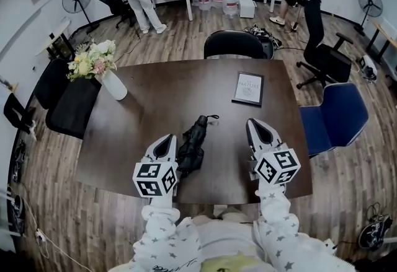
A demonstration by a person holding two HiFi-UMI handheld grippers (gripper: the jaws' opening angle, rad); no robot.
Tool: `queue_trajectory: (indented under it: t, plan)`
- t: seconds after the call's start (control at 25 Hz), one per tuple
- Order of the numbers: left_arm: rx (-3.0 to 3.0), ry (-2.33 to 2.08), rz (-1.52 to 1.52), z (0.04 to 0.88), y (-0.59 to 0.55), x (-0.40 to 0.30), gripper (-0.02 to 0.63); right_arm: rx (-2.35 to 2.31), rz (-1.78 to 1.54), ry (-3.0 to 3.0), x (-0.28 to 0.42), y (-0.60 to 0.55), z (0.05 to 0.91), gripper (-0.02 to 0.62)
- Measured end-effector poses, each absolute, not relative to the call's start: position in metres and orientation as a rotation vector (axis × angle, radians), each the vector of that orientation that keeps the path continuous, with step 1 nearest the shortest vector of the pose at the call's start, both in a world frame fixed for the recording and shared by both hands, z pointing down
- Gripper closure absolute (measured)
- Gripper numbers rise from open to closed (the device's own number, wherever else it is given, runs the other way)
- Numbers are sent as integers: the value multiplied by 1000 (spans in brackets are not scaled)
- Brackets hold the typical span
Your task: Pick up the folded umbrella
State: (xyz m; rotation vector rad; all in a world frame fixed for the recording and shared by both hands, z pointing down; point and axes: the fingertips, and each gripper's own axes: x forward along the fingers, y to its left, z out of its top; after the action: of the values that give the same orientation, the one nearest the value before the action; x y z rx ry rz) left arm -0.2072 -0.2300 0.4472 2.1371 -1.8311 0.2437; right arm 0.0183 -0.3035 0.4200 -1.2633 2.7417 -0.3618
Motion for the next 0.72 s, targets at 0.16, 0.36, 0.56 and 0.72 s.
queue_trajectory:
  t: [0.16, 0.36, 0.56, 0.72]
  plan:
    - [2092, -1782, 358, 473, -243, -210, 580, -1250, -395, 2759, 11, -313, 430, 574]
    - [2072, -1680, 439, 497, -258, -208, 580, -1250, -438, 2761, 4, -319, 441, 574]
    - [2019, -1559, 557, 531, -275, -206, 578, -1292, -490, 2755, 6, -329, 457, 574]
    - [1964, -1443, 617, 555, -284, -203, 564, -1319, -533, 2750, 4, -334, 465, 574]
